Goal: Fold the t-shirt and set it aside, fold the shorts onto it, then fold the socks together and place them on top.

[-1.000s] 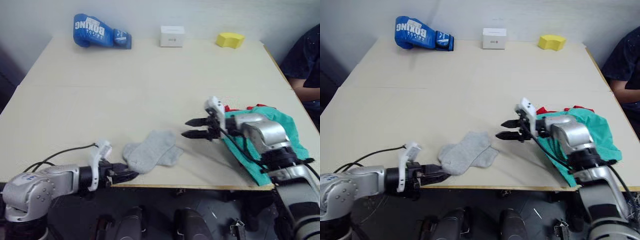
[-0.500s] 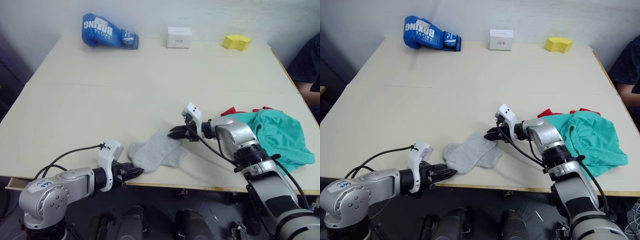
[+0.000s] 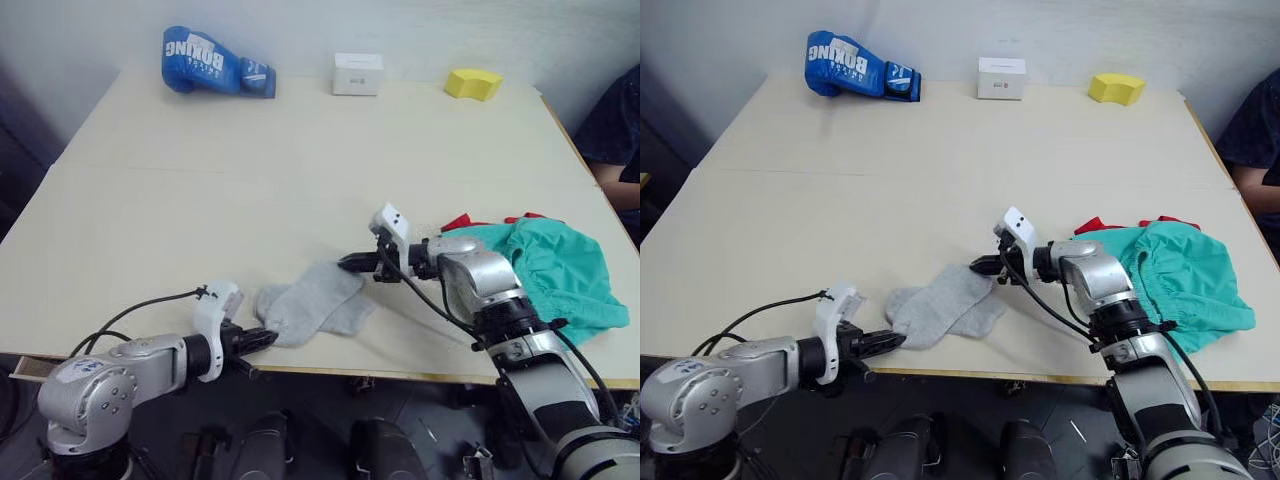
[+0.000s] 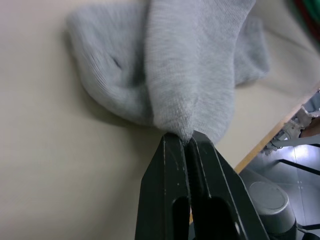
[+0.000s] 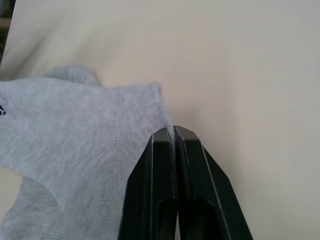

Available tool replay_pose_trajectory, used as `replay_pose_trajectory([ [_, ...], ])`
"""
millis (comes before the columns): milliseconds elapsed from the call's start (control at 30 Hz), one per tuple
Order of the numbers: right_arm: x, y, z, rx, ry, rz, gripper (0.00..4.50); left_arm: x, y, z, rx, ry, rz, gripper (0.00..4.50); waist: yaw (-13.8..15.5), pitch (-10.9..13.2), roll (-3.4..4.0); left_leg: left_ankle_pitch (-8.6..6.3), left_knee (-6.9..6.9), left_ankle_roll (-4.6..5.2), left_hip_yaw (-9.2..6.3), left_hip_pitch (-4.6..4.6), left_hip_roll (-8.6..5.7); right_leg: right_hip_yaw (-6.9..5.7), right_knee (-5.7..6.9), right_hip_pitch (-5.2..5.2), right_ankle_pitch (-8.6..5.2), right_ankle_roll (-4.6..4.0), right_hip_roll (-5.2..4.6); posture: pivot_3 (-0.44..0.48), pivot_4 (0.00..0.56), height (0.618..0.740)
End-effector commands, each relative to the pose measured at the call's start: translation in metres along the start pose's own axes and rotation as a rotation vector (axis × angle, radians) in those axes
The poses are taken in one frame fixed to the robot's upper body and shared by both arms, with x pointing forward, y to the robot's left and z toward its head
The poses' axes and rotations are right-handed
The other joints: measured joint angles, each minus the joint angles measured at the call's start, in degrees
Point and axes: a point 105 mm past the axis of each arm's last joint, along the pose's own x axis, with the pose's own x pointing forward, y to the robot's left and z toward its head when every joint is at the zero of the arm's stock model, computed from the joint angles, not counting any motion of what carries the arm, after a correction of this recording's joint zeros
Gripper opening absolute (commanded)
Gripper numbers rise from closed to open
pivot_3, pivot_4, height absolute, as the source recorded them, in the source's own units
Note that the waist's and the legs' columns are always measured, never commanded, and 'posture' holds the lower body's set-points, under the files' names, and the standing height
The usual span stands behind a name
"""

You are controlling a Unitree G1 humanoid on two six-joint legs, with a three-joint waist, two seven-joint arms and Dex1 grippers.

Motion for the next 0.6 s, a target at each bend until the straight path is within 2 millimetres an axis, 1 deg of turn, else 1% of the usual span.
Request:
replay_pose_trajectory([
  [33, -0.022, 0.012, 0.024, -0.039, -0.118, -0.021, 0.00, -0.018, -0.009, 0.020, 0.094, -0.072, -0.097, 0.05, -0.02, 0.00, 0.00, 0.00, -0.06, -0.01, 0.00, 0.00, 0.00, -0.01, -0.04, -0.01, -0.01, -0.01, 0.00, 0.000, 0.150, 0.740],
  [100, -0.028, 0.021, 0.025, -0.055, -0.150, -0.026, 0.00, -0.022, -0.004, 0.023, 0.130, -0.062, -0.093, 0.05, -0.04, 0.00, 0.00, -0.01, -0.15, -0.03, 0.05, 0.02, 0.00, 0.02, -0.18, 0.01, -0.01, -0.01, -0.01, 0.000, 0.150, 0.740],
  [167, -0.033, 0.029, 0.024, -0.108, -0.198, -0.055, 0.00, -0.024, -0.001, 0.025, 0.175, -0.019, -0.119, 0.05, -0.04, 0.00, 0.00, -0.01, -0.28, -0.03, 0.09, 0.03, 0.00, 0.02, -0.29, 0.01, 0.00, -0.01, 0.00, 0.000, 0.150, 0.740],
  [233, -0.035, 0.040, 0.017, -0.106, -0.230, -0.066, 0.00, -0.026, 0.000, 0.026, 0.180, 0.031, -0.173, 0.05, -0.01, 0.00, 0.00, 0.01, -0.44, -0.06, 0.17, 0.03, -0.01, 0.06, -0.35, -0.08, 0.00, -0.01, 0.01, 0.000, 0.150, 0.740],
  [300, -0.037, 0.053, 0.005, -0.083, -0.240, -0.071, 0.00, -0.026, 0.002, 0.029, 0.170, 0.073, -0.236, 0.05, 0.06, 0.00, 0.00, 0.03, -0.61, -0.09, 0.28, 0.02, 0.00, 0.12, -0.37, -0.20, 0.00, -0.01, 0.02, 0.000, 0.150, 0.740],
  [367, -0.037, 0.062, -0.008, -0.069, -0.244, -0.104, 0.00, -0.022, 0.011, 0.034, 0.181, 0.112, -0.255, 0.05, 0.11, 0.00, 0.01, 0.03, -0.66, -0.08, 0.34, 0.00, 0.00, 0.15, -0.39, -0.26, 0.00, -0.01, 0.03, 0.000, 0.150, 0.740],
  [467, -0.034, 0.070, -0.020, -0.075, -0.258, -0.148, 0.00, -0.010, 0.024, 0.041, 0.235, 0.124, -0.260, 0.05, 0.08, 0.01, 0.01, 0.03, -0.68, -0.07, 0.46, 0.00, -0.01, 0.13, -0.40, -0.34, 0.00, -0.01, 0.04, 0.000, 0.150, 0.740],
  [600, -0.030, 0.078, -0.035, -0.111, -0.237, -0.167, 0.00, 0.003, 0.030, 0.047, 0.262, 0.124, -0.287, 0.05, -0.16, 0.01, 0.00, 0.04, -0.69, 0.02, 0.87, 0.00, 0.02, 0.11, -0.32, -0.55, 0.07, 0.13, 0.01, 0.000, 0.150, 0.740],
])
